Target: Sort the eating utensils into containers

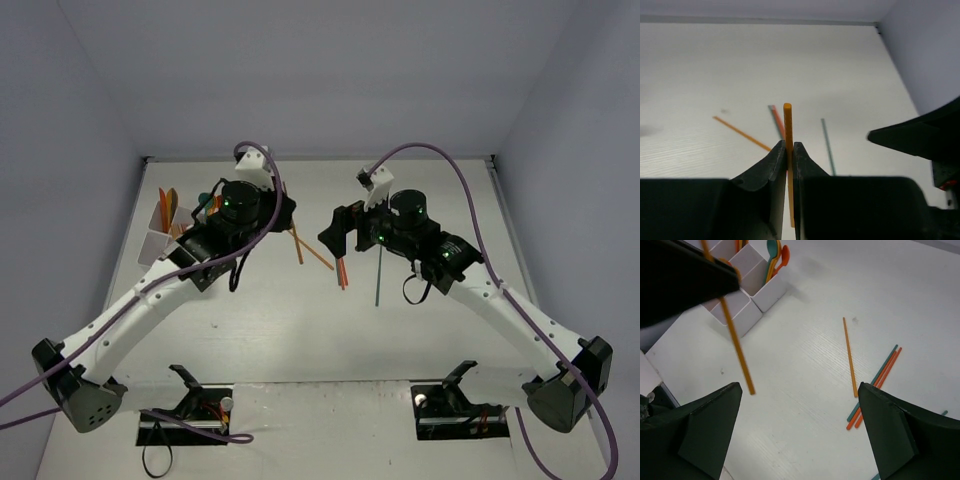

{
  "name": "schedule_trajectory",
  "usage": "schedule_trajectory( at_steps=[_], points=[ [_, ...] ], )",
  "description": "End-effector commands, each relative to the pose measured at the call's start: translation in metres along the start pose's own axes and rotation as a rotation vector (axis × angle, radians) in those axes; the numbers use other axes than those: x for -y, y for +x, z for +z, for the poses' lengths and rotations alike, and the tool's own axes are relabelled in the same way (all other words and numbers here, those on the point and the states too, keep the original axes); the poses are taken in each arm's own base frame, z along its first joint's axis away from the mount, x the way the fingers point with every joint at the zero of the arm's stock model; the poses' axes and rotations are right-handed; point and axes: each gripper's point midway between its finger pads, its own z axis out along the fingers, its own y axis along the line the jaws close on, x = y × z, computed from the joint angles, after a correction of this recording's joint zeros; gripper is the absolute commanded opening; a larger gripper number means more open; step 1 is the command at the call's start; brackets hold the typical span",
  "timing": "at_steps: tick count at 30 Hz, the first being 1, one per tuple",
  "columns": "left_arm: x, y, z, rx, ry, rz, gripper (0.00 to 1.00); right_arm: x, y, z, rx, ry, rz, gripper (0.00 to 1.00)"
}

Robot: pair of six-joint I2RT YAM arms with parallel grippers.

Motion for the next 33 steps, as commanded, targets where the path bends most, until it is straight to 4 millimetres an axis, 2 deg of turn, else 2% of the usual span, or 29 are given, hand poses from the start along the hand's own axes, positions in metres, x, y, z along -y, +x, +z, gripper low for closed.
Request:
schedule_trajectory(
  at_steps=[1,6,9,14,19,24,26,30,33],
  points=[
    [-0.077,-0.065,-0.048,0.176,-0.312,0.193,0.00,0.010,-0.016,-0.008,0.096,0.074,0.026,1.00],
    [-0.169,-0.090,-0.091,0.214,-0.566,0.205,0.00,0.027,-0.006,-0.009,0.086,0.141,0.059,1.00],
    [-0.214,-0.093,-0.105,0.205,-0.695,0.216,0.00,0.037,-0.002,-0.011,0.084,0.182,0.074,1.00],
    [-0.279,-0.095,-0.117,0.215,-0.853,0.182,0.00,0.047,0.004,-0.016,0.071,0.203,0.075,1.00],
    [-0.320,-0.094,-0.109,0.200,-0.947,0.197,0.00,0.060,0.013,-0.023,0.054,0.224,0.073,1.00],
    [-0.345,-0.090,-0.097,0.175,-0.985,0.210,0.00,0.078,0.019,-0.032,0.056,0.257,0.086,1.00],
    [-0.351,-0.089,-0.090,0.170,-0.989,0.222,0.00,0.085,0.030,-0.036,0.027,0.283,0.098,1.00],
    [-0.366,-0.072,-0.082,0.134,-1.012,0.218,0.00,0.102,0.044,-0.040,-0.001,0.367,0.128,1.00],
    [-0.377,-0.056,-0.079,0.110,-1.034,0.184,0.02,0.117,0.065,-0.038,-0.066,0.442,0.159,0.97]
  ],
)
